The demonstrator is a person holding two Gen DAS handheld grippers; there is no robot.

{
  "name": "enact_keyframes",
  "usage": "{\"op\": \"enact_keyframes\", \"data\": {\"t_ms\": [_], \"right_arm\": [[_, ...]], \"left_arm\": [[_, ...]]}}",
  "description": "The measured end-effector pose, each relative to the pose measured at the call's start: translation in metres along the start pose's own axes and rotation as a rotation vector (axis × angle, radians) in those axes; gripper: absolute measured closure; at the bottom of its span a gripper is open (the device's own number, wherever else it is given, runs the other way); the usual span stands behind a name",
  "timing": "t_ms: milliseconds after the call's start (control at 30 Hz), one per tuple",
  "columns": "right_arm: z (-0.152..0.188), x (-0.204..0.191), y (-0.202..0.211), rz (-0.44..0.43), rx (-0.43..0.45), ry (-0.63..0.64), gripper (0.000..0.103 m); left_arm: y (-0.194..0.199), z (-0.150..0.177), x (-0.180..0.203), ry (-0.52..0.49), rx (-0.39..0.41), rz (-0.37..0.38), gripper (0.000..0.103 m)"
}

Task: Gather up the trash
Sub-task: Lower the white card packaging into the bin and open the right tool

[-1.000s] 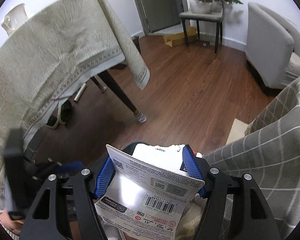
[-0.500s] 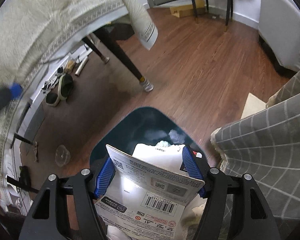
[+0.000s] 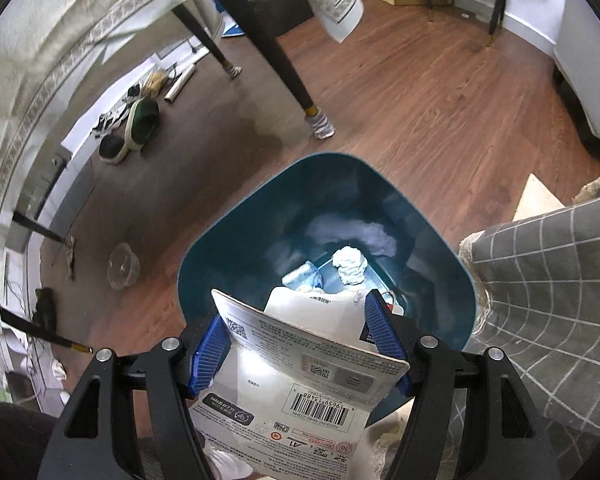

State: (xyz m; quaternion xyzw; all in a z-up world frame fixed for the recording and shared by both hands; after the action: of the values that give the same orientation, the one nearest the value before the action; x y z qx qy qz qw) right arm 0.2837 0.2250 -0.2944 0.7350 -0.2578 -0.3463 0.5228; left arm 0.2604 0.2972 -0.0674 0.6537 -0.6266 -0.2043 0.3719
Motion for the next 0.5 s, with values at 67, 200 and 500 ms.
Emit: {"op": "enact_keyframes", "data": {"t_ms": [67, 200, 500], "right_arm": [[0.003, 0.0, -0.002, 0.016, -0.006, 0.005, 0.028], [0.007, -0.001, 0.005, 0.025, 0.012, 0.013, 0.024], [-0.001, -0.007, 0.109, 0.098, 0.294, 0.031, 0.024]], "left_arm": [[0.005, -0.002, 0.0, -0.006, 0.012, -0.007, 0.048], [0.016, -0.004, 0.002, -0.014, 0.023, -0.007, 0.043], [0.054, 0.013, 0.021, -0.056, 0.056, -0.014, 0.018]]}}
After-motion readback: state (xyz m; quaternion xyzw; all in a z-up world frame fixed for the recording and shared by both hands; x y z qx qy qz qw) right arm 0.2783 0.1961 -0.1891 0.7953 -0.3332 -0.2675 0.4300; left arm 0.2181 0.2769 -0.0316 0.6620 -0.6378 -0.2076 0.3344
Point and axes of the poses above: each gripper's, at about its wrist camera, not at the fingertips, and y roughly against the way its jaws point, x to its right, z to its underside, the point moved 10 cm from there along -y, roughly the way its jaws point, and after that the axes turned 8 degrees about -x, right-handed, at the moved point
